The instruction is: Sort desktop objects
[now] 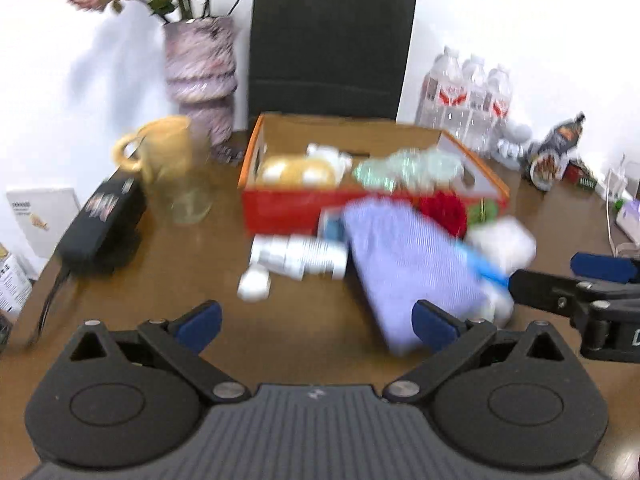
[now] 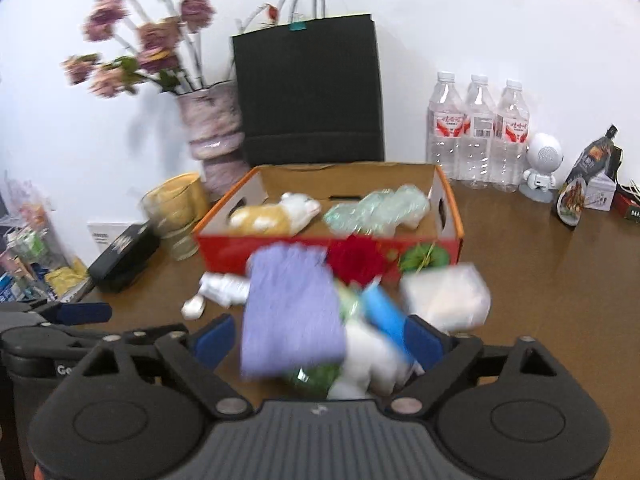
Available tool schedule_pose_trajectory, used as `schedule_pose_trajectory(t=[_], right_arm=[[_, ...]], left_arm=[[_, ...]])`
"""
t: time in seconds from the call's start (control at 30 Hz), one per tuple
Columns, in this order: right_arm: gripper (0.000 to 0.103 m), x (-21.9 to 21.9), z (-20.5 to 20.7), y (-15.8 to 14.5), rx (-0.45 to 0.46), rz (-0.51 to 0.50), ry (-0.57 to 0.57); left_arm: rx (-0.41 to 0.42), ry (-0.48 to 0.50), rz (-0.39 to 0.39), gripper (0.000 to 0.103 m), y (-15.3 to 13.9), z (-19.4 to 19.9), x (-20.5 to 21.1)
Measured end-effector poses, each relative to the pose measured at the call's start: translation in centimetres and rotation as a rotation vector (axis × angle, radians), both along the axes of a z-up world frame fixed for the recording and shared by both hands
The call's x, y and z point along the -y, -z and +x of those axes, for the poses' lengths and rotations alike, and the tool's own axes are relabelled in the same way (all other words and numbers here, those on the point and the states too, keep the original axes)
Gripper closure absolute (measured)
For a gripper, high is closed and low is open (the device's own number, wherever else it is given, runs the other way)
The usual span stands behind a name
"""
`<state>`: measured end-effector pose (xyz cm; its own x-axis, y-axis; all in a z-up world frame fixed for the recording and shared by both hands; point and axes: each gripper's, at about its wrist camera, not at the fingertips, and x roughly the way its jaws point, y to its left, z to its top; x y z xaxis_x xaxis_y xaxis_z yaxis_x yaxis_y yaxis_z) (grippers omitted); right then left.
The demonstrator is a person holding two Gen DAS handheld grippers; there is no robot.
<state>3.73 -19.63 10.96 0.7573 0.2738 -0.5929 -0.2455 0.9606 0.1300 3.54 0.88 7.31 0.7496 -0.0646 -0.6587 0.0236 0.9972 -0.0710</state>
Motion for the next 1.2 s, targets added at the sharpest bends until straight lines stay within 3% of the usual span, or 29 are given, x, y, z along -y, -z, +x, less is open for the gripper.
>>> schedule_pose_trajectory(t=[0.2, 0.33, 0.5, 1.2], right_arm=[[0.009, 0.8, -3.7, 5.4, 0.004, 0.007, 0.064], [0.009, 0.4, -4.9, 7.7, 0.008, 0.002, 0.059], [0.009, -0.8, -5.1, 8.7, 0.023, -0.046, 0.045], [0.006, -0.6, -6.4, 9.8, -0.024, -0.072, 0.082]], left_arm=[[0.020, -0.086, -0.003, 0.000, 4.0, -4.1, -1.5], [0.040, -0.076, 0.011, 0.000, 5.2, -5.0, -1.1], [0.054, -0.034, 0.073, 0.000, 6.2, -5.3, 0.4], [0.035, -0.002, 0.099, 0.000, 7.6, -5.5, 1.0]])
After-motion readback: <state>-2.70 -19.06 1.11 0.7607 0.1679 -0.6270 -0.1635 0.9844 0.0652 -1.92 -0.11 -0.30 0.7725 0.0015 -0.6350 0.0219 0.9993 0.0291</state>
